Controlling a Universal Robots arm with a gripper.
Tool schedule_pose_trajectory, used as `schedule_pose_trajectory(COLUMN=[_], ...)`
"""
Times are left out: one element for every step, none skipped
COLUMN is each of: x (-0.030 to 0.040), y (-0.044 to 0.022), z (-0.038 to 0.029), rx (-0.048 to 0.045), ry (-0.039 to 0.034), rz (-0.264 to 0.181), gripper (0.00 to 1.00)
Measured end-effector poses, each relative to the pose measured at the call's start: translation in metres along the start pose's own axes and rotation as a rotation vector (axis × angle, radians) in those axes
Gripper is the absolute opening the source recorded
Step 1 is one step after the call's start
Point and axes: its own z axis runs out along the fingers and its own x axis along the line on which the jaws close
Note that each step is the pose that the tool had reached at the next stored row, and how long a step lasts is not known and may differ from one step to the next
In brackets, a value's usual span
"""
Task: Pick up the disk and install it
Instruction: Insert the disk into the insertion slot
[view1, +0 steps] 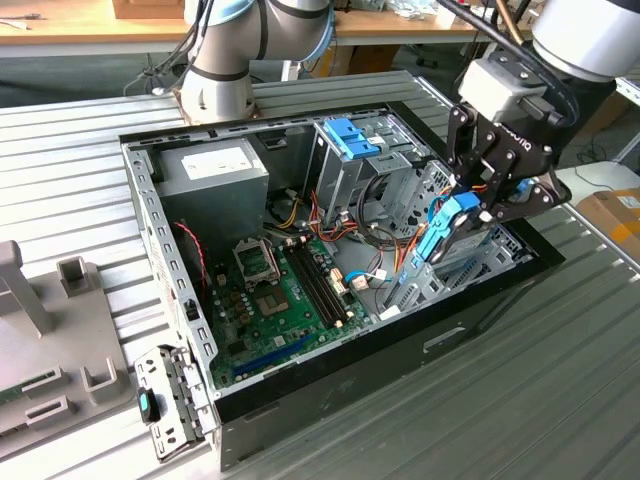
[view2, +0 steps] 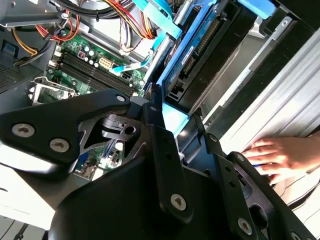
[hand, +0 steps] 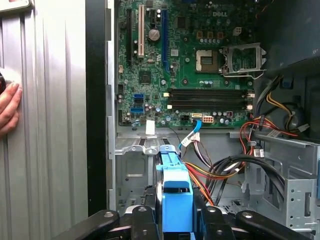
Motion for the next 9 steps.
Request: schedule_pose_trajectory(x=[0.0001, 0.0001, 0.0002, 0.0003, 0.0004, 0.0004, 0.0004, 0.0004, 0.0005], y=[0.0000, 0.0001, 0.0001, 0.0001, 0.0002, 0.0002, 0.0002, 0.0002, 0.0002], z=[0.0017, 0.0035, 0.0053, 0.0072, 0.0098, 0.0119, 0.0118, 0.0119, 0.0119], rx=[0.0000, 0.0000, 0.0000, 0.0000, 0.0000, 0.0000, 0.0000, 0.0000, 0.0000], ry=[0.0000, 0.0001, 0.0000, 0.0000, 0.0000, 0.0000, 0.0003, 0.0003, 0.0002], rz=[0.000, 0.000, 0.000, 0.000, 0.000, 0.000, 0.000, 0.000, 0.000], gripper=[0.36, 0.36, 0.36, 0.36, 0.36, 0.36, 0.36, 0.36, 0.36])
